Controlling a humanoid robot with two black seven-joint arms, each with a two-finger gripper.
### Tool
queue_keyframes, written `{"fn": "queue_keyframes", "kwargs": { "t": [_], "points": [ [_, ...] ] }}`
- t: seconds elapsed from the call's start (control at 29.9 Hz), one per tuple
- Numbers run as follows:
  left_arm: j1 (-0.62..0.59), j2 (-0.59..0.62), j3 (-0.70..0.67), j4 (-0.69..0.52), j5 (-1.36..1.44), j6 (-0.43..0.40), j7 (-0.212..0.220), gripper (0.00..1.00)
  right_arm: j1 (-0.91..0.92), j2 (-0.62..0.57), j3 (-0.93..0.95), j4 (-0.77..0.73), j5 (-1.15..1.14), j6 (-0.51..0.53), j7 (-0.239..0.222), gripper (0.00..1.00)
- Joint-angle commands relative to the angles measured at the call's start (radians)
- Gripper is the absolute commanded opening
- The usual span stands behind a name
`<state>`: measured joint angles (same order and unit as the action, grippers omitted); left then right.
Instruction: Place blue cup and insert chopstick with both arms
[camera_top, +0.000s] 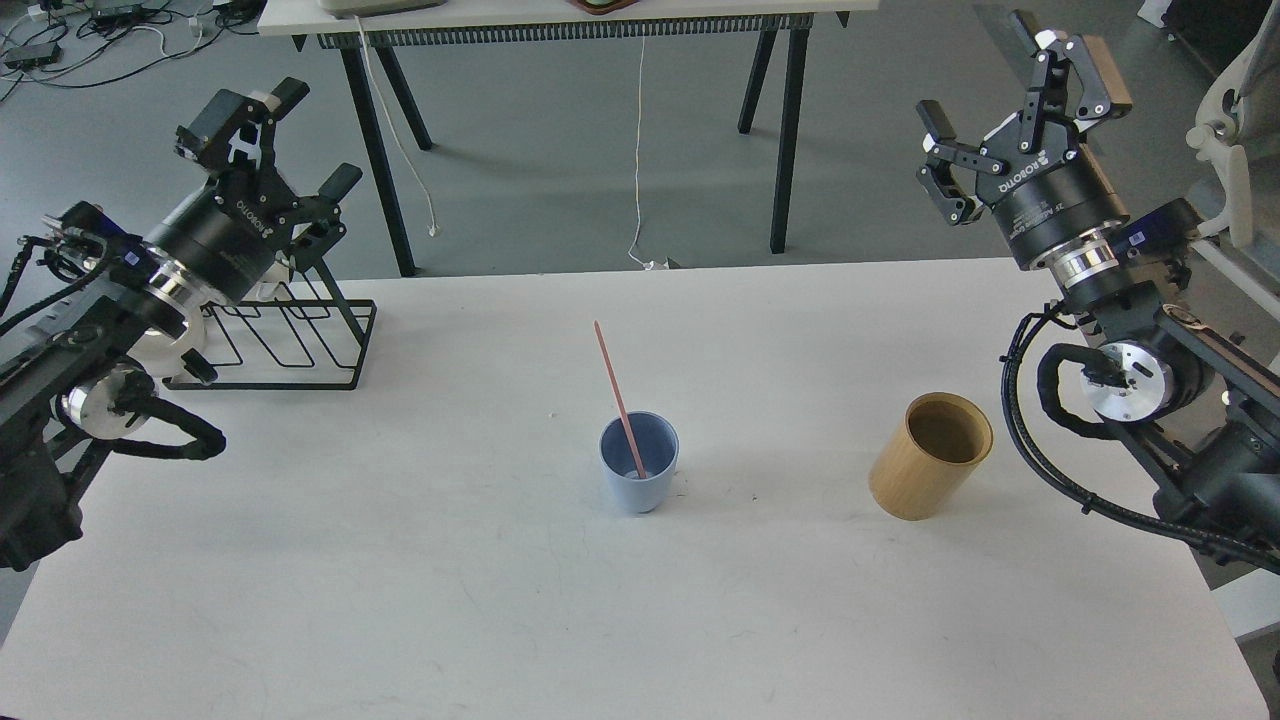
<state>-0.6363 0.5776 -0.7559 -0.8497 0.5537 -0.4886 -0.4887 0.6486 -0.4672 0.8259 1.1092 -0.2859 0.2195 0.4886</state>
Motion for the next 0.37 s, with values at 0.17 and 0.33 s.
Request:
{"fn": "queue_keyframes", "kwargs": {
  "t": [0.17,0.33],
  "points": [
    [0.014,-0.007,-0.002,-0.002,0.0,0.0,0.0,0.99,-0.018,0.019,0.004,0.001,-0.001,0.004,0.0,0.99],
    [0.015,-0.008,-0.003,-0.002,0.0,0.0,0.0,0.99,-0.029,0.05,-0.004,0.005,-0.001,0.006,0.0,0.99]
  ]
}}
